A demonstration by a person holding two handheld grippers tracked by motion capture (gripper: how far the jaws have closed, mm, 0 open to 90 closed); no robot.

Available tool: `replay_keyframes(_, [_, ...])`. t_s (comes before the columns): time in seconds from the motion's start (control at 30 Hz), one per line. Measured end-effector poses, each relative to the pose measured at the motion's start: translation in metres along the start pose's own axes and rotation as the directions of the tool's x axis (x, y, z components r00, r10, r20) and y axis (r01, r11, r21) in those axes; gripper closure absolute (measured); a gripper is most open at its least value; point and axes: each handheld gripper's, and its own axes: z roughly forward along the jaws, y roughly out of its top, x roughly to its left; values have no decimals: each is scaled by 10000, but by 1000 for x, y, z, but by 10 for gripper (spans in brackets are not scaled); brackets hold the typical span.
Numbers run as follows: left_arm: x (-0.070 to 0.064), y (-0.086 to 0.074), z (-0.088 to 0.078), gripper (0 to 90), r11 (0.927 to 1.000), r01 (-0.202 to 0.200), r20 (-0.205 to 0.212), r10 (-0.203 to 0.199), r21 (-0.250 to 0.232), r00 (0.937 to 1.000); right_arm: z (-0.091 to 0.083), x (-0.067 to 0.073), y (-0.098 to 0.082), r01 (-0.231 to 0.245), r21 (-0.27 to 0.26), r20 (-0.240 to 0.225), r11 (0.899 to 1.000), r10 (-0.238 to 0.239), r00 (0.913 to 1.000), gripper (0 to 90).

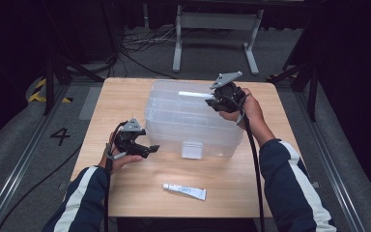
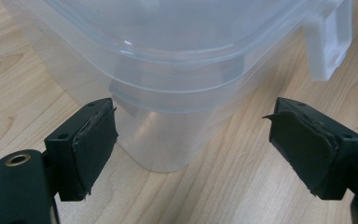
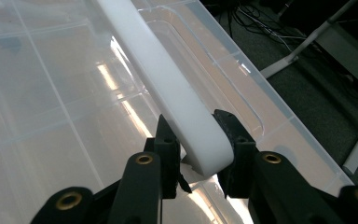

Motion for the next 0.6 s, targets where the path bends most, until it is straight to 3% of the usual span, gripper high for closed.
replay_keyframes(0.1, [-1, 0, -6, 155, 9995, 28, 69, -26, -307, 10000, 0, 0, 0, 145, -31, 34, 9999, -145, 9999, 724])
replay_keyframes(0.2, [-1, 1, -5, 160, 9995, -64, -24, 63, -324, 10000, 1, 0, 0, 145, -57, -6, 9999, -145, 9999, 725])
replay_keyframes(0.33, [8, 5, 5, 151, 9988, 27, -188, -36, -494, 9998, 1, -3, -1, 39, -160, -134, 9999, -41, 9999, 727])
replay_keyframes(0.37, [9, 7, 7, 144, 9989, -113, -264, 101, -446, 9996, 1, -3, -1, 55, -174, -116, 9998, -57, 9999, 727])
replay_keyframes(0.6, [9, 9, 10, 77, 9994, -92, -253, 83, -340, 9996, 1, 1, 1, -122, -43, 37, 9999, 122, 9999, 723])
